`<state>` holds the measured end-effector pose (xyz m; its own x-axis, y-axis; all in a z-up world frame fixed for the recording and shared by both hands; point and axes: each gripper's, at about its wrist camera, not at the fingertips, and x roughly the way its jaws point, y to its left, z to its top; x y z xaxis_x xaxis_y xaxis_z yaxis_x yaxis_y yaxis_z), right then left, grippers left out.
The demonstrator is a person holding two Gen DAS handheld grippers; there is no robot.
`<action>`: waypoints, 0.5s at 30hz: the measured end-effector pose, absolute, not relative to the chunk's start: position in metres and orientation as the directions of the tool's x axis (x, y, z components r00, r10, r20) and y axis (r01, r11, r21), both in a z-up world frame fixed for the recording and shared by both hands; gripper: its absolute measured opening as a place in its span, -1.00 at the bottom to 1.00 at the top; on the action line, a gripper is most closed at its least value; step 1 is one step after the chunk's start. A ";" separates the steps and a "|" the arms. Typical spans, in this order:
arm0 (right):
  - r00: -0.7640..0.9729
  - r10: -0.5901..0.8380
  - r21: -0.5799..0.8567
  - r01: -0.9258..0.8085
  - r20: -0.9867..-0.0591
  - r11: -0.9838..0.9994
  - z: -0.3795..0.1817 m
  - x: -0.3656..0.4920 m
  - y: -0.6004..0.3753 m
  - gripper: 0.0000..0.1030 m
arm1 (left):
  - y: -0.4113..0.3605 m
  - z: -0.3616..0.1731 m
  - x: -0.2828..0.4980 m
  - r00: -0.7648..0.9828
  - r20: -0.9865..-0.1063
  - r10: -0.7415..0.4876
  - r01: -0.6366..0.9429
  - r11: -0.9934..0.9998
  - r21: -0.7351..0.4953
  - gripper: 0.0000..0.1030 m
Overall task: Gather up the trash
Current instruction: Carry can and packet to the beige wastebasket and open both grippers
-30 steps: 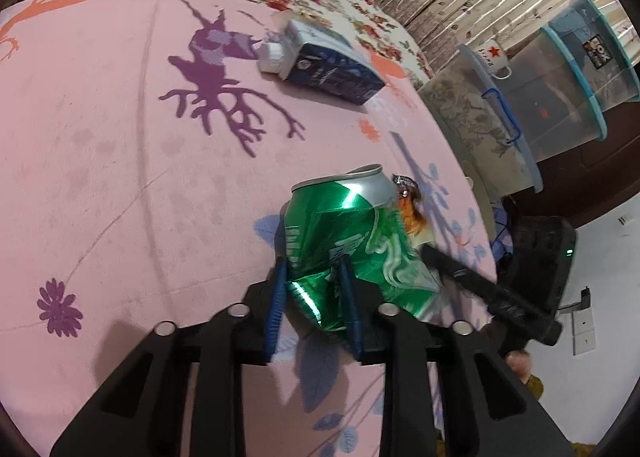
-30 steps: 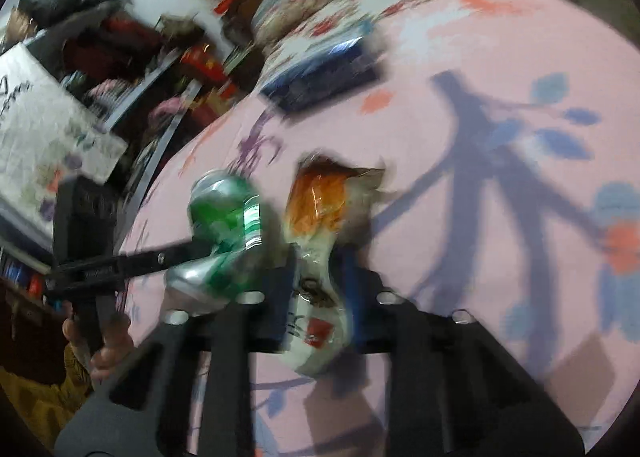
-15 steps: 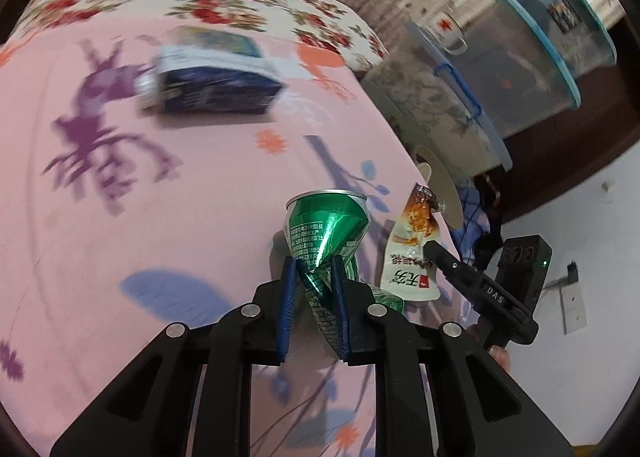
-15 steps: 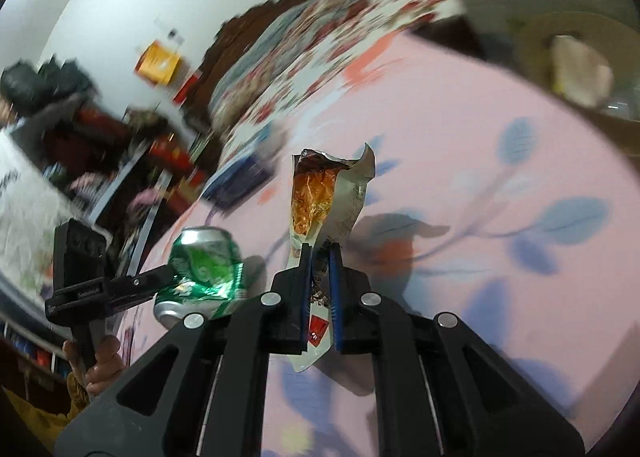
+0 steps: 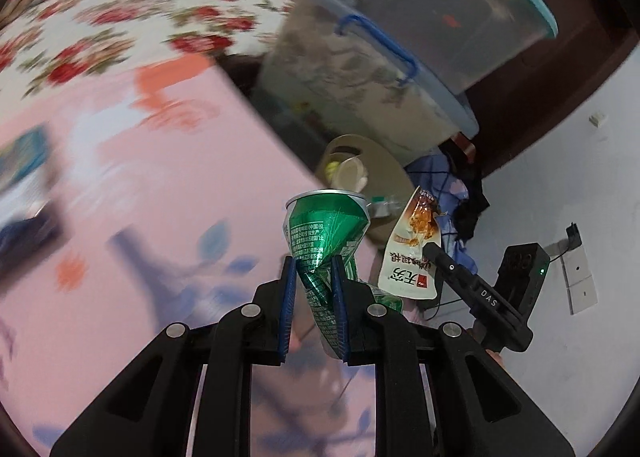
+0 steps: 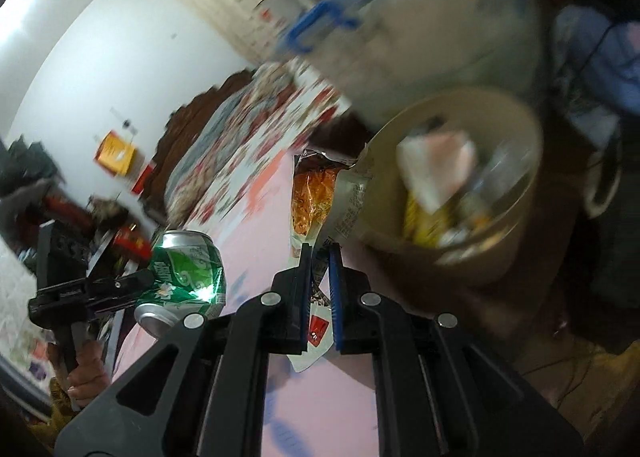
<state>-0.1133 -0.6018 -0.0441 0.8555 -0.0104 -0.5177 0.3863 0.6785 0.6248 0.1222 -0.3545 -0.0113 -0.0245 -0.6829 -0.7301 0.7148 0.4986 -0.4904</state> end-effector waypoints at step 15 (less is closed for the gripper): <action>0.785 -0.153 0.558 0.548 -0.600 0.623 -0.071 -0.089 -0.695 0.37 | -0.540 -0.030 0.108 0.042 -0.776 -0.630 0.826 0.459 -0.328 0.22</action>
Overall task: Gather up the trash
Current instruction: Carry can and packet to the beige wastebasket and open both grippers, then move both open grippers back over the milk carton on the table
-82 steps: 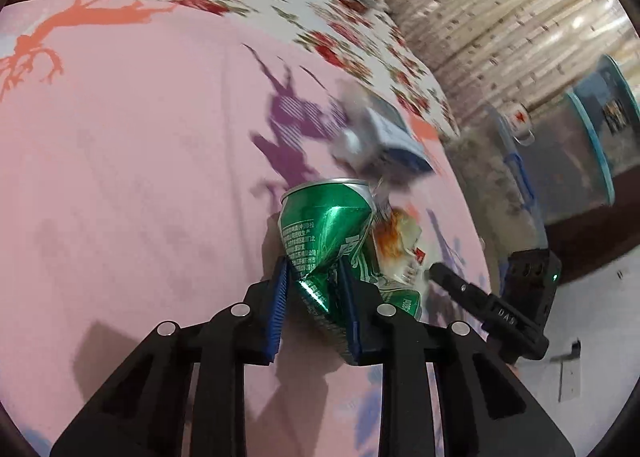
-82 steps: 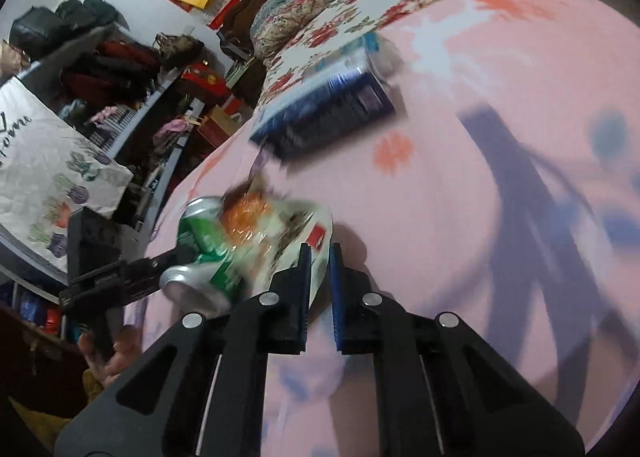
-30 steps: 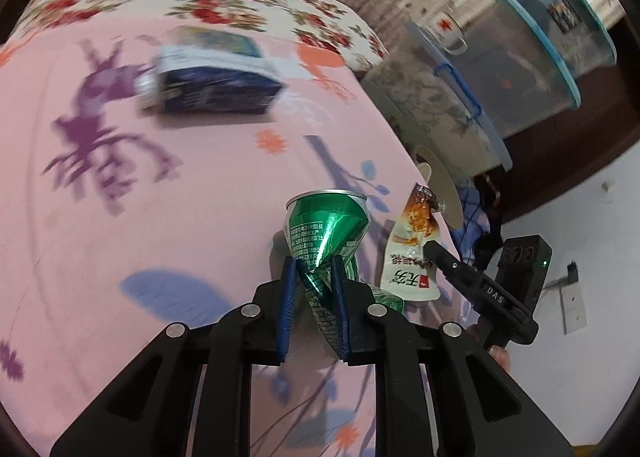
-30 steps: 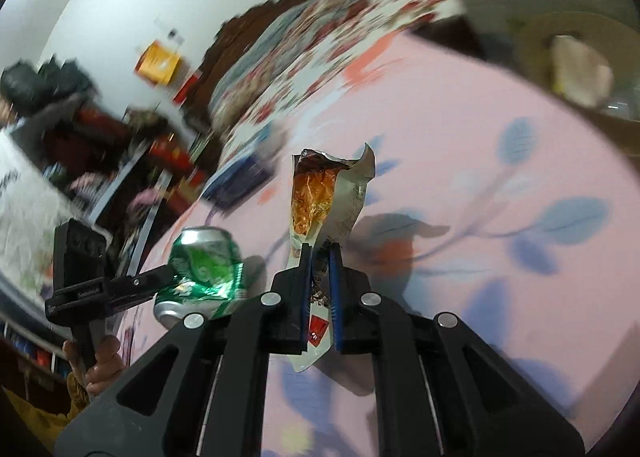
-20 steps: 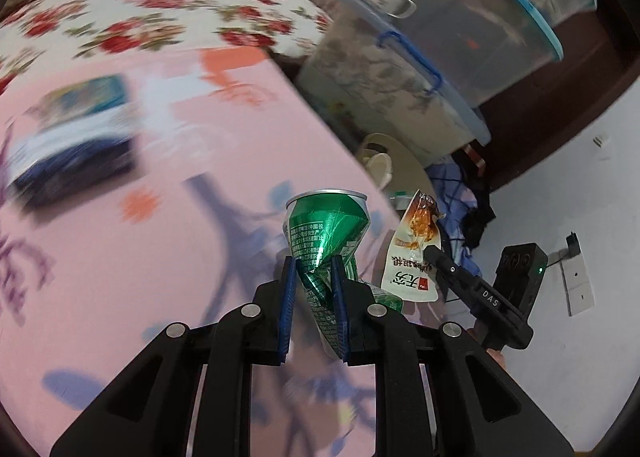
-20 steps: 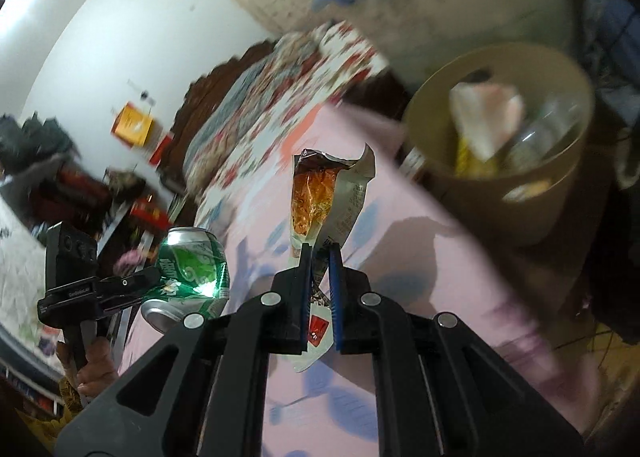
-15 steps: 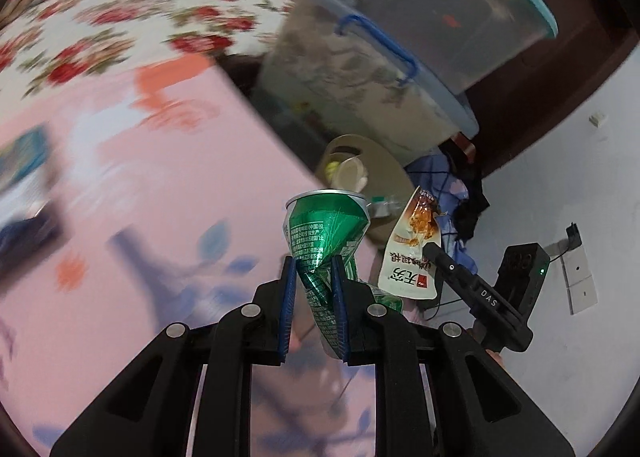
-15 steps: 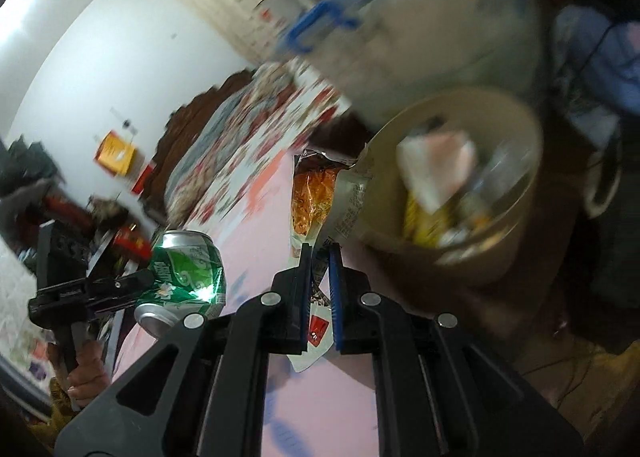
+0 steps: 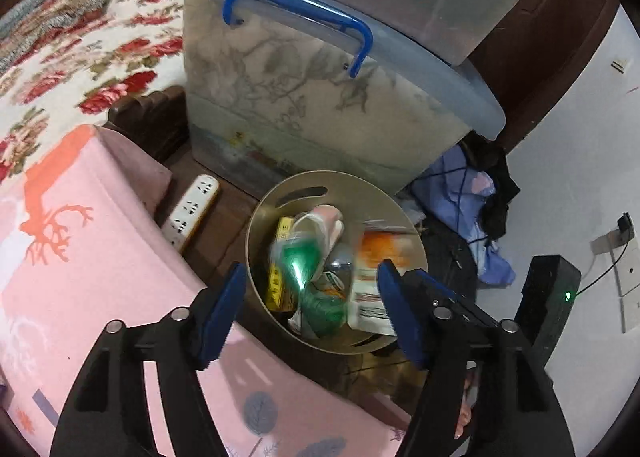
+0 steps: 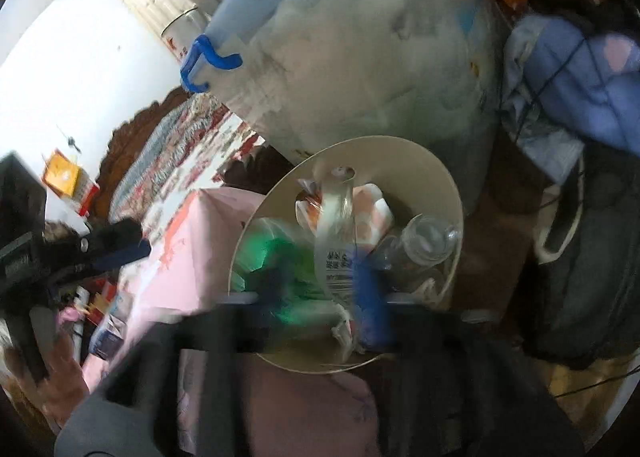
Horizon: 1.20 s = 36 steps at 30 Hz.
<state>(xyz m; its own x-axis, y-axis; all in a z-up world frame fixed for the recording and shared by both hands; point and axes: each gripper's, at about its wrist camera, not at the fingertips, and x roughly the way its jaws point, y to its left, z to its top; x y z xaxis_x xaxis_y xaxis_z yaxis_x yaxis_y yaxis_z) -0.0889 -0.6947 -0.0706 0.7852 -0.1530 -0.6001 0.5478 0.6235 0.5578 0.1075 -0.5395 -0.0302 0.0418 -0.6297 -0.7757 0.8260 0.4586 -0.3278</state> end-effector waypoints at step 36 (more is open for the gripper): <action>0.827 -0.236 0.537 0.521 -0.511 0.663 -0.006 -0.160 -0.440 0.76 | -0.231 -0.009 0.020 0.432 -0.667 -0.607 0.771 0.633 -0.076 0.58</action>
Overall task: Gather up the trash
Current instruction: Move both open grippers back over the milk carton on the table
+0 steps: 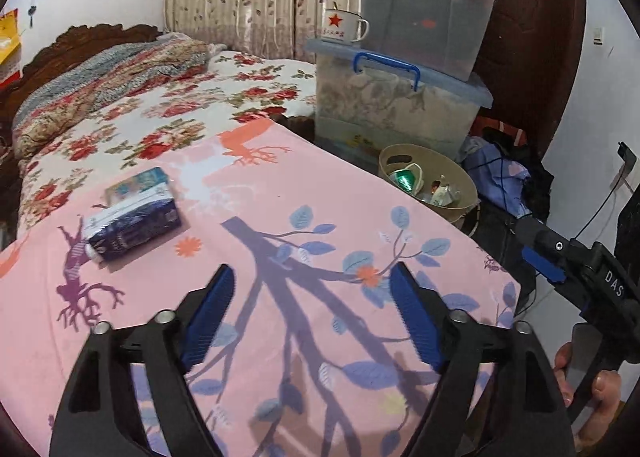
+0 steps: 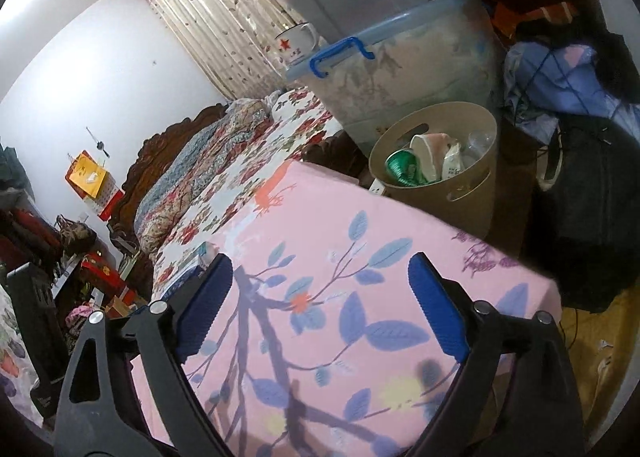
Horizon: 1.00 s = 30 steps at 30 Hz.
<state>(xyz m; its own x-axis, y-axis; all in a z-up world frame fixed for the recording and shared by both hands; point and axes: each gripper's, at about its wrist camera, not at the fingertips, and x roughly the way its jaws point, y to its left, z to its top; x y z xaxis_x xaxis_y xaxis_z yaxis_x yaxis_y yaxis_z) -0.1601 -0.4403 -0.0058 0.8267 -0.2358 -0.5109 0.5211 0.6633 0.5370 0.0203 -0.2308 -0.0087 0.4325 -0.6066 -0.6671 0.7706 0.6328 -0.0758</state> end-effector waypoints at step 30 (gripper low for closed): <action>0.798 -0.260 0.522 0.564 -0.544 0.640 0.002 -0.157 -0.420 0.92 | -0.208 -0.001 0.018 0.480 -0.686 -0.548 0.731 0.681 -0.033 0.83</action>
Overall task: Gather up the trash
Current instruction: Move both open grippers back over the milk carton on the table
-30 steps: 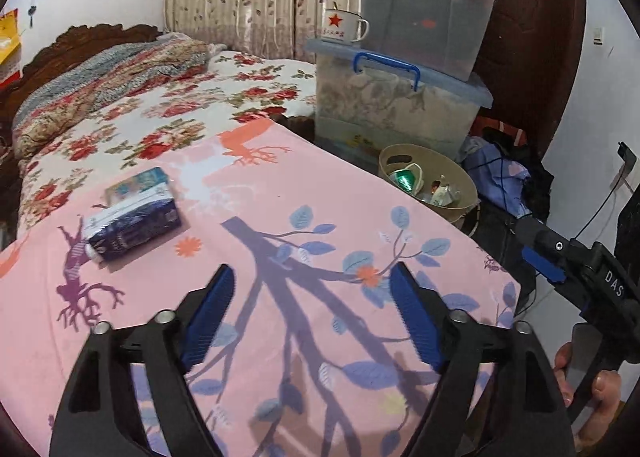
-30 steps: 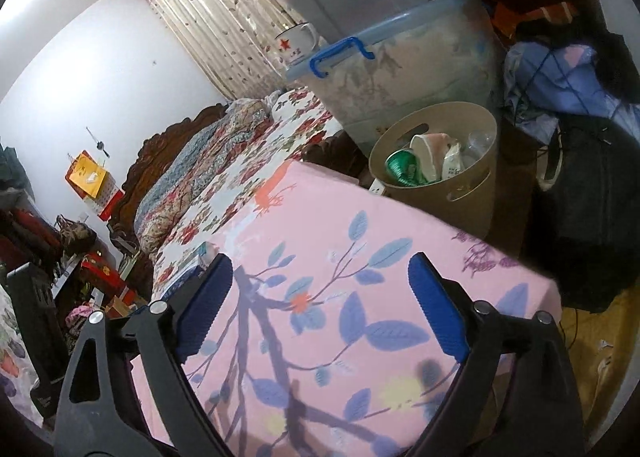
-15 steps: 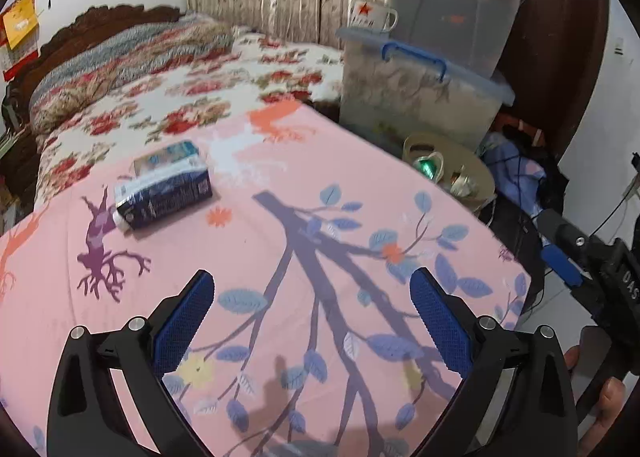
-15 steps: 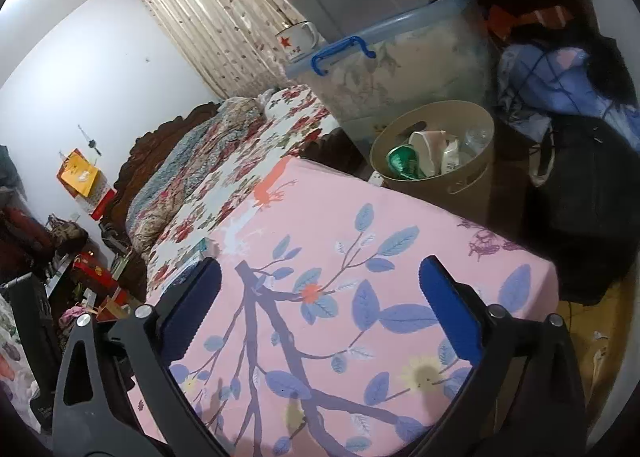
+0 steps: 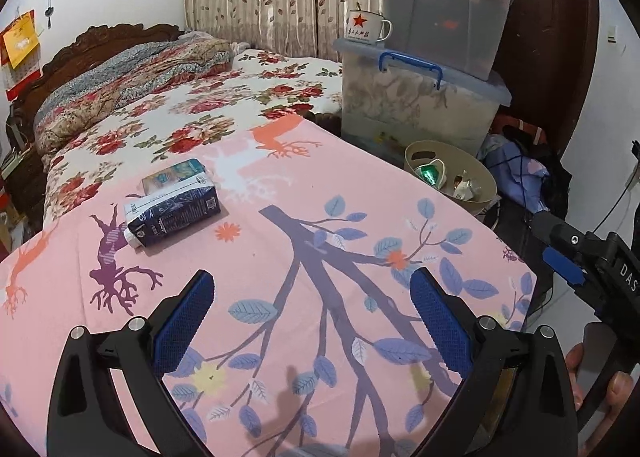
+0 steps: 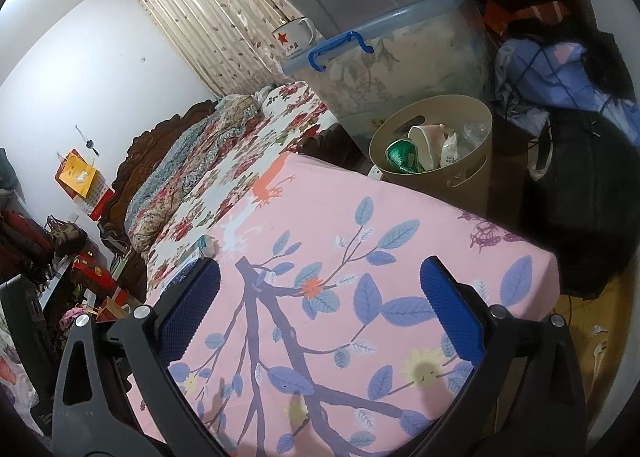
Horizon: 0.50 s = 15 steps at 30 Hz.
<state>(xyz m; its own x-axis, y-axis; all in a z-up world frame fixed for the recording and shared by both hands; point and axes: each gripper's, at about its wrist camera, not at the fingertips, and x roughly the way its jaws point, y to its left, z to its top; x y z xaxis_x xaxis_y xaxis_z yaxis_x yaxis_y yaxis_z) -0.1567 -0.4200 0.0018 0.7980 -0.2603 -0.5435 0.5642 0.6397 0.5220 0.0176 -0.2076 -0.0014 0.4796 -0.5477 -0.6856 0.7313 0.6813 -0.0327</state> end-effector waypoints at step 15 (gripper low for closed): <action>0.795 -0.247 0.519 0.562 -0.554 0.644 -0.003 -0.150 -0.414 0.92 | -0.205 -0.009 0.020 0.447 -0.707 -0.548 0.740 0.671 -0.052 0.83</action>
